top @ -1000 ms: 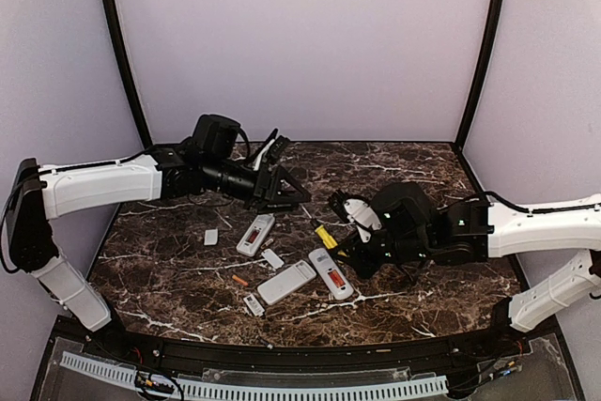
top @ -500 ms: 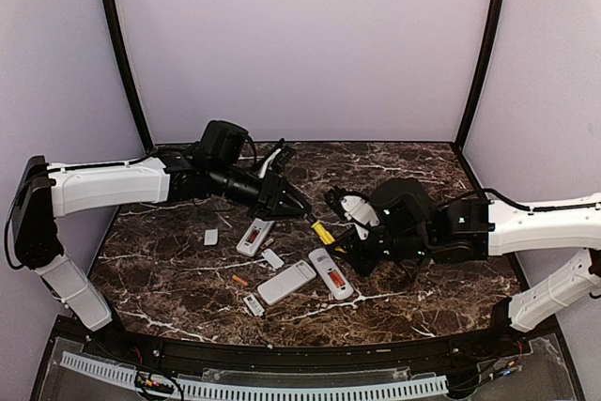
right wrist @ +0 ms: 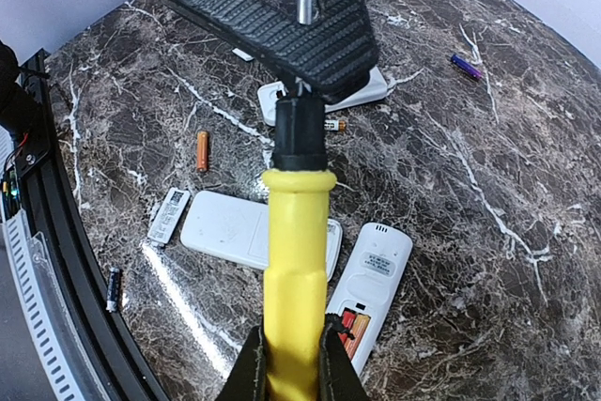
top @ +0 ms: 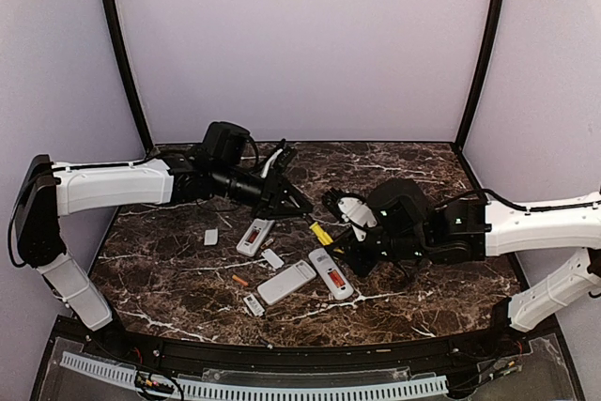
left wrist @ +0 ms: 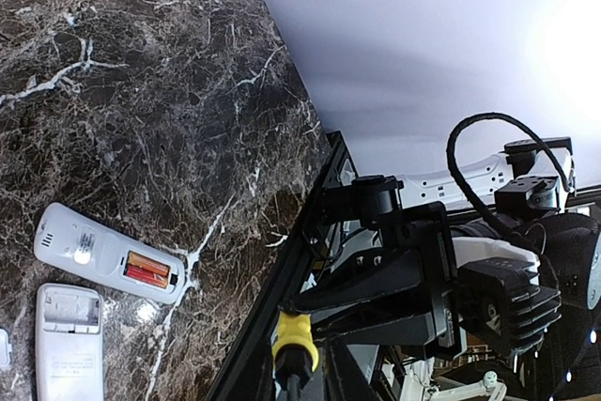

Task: Unload the batteries from the remote control
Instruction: Pass from the right arm to the left

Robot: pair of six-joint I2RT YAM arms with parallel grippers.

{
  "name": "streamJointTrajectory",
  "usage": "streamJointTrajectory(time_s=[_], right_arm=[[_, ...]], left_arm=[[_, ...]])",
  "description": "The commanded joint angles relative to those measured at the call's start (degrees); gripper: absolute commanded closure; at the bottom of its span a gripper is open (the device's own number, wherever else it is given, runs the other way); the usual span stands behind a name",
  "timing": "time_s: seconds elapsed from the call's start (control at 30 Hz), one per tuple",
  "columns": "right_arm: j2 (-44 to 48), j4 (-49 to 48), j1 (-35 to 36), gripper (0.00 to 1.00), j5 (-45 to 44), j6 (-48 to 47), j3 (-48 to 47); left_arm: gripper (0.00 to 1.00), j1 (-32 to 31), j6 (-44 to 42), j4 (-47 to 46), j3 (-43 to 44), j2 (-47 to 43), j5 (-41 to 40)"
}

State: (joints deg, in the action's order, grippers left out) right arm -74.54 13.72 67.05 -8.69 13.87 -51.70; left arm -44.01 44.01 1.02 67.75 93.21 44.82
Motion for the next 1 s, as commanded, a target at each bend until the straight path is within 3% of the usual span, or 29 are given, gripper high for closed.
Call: streamJointTrajectory(time_s=[0.0,0.47,0.5,0.63,0.73,0.87,0.97], right_arm=[[-0.6,-2.0,0.6,1.0,-0.9,-0.7,-0.7],[-1.1,-2.1,0.7,1.0,-4.4,0.3,-1.5],[-0.9,-2.3,0.7,0.95,-4.6,0.7,-1.3],[1.2,-6.7,0.6,0.47,-4.7,2.5,0.5],[3.9,-11.5,0.5,0.23,-5.1,6.5,2.3],[5.9,-24.9,-3.0,0.06,-2.6,14.1,9.0],[5.1,-33.4,-9.9,0.04,7.3,19.3,10.5]], left_arm=[[0.84,-0.2,0.5,-0.8,-1.0,-0.6,0.5],[1.0,-0.1,0.3,0.7,-1.9,-3.4,-1.8],[1.0,-0.1,0.1,1.0,-2.2,-4.2,-2.3],[1.0,0.4,1.0,0.2,-3.5,-7.1,-6.4],[1.0,1.4,3.4,-6.0,-5.2,-9.1,-10.0],[1.0,2.4,5.0,-12.3,-6.5,-11.9,-16.8],[1.0,2.5,5.5,-16.3,-8.7,-14.4,-20.6]])
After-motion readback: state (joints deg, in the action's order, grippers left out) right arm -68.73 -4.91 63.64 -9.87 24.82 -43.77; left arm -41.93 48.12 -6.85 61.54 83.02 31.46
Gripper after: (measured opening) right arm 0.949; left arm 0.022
